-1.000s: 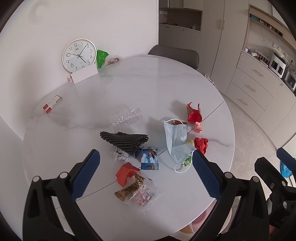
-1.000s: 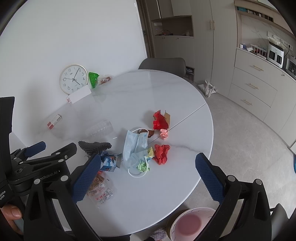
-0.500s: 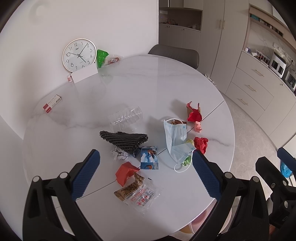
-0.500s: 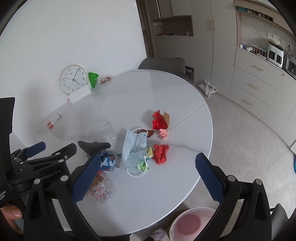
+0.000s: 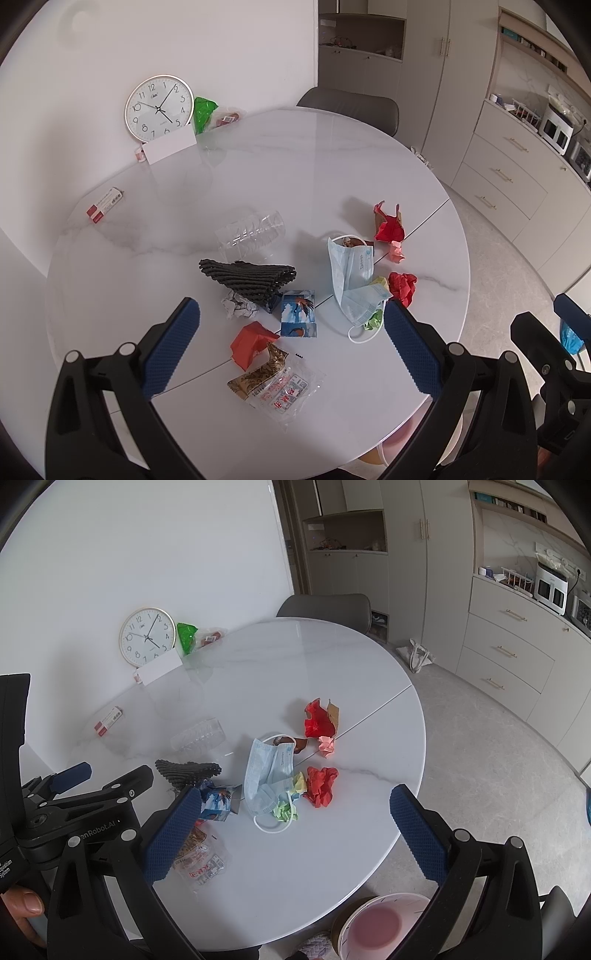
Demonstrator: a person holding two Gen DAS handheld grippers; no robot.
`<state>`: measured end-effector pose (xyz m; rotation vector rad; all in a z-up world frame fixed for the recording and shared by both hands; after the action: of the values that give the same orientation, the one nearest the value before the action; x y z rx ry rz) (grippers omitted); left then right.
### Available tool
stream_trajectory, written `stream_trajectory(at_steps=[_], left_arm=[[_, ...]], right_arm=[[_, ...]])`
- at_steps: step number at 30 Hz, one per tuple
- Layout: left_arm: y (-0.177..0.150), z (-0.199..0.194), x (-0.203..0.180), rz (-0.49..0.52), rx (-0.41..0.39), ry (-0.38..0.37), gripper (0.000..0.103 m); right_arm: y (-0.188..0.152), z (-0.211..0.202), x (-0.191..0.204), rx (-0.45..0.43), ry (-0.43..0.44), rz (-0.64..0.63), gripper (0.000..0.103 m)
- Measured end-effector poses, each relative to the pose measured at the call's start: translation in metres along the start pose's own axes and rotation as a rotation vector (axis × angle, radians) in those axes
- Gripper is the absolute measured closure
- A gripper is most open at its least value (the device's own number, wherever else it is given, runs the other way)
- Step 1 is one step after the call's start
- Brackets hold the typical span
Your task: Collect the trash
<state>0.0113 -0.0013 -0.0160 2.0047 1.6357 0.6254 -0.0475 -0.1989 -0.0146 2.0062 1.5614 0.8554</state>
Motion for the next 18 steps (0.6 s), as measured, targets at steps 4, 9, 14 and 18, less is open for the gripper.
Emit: stream_trajectory(at_steps=[4, 9, 14, 18], left_arm=[[-0.001, 0.0, 0.0, -0.001, 0.002, 0.002, 0.008], [-0.001, 0.0, 0.0, -0.001, 0.002, 0.002, 0.008], [-0.003, 0.003, 0.005, 0.006, 0.007, -0.012, 0.008], [-0.015, 0.013, 0.025, -0.005, 0.024, -0.027, 0.008]], right_arm=[[0.0, 0.0, 0.0, 0.001, 0.001, 0.0, 0.002], [-0.001, 0.0, 0.0, 0.001, -0.001, 0.001, 0.002], [-0.001, 0.0, 0.0, 0.003, 0.003, -0.001, 0.002], [-0.011, 0.008, -0.001, 0.016, 0.022, -0.034, 0.002]])
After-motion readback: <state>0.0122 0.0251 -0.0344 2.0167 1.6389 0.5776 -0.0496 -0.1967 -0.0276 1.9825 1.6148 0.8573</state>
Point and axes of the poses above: each gripper's, at about its wrist camera, not at the fingertips, and z roughly the way its jaws point, x to its left, y to its top, the point moved 1 cm from there along z, roughly the way its jaws point, and after that the axes turned 3 degrees about z, right-handed, at the moved point
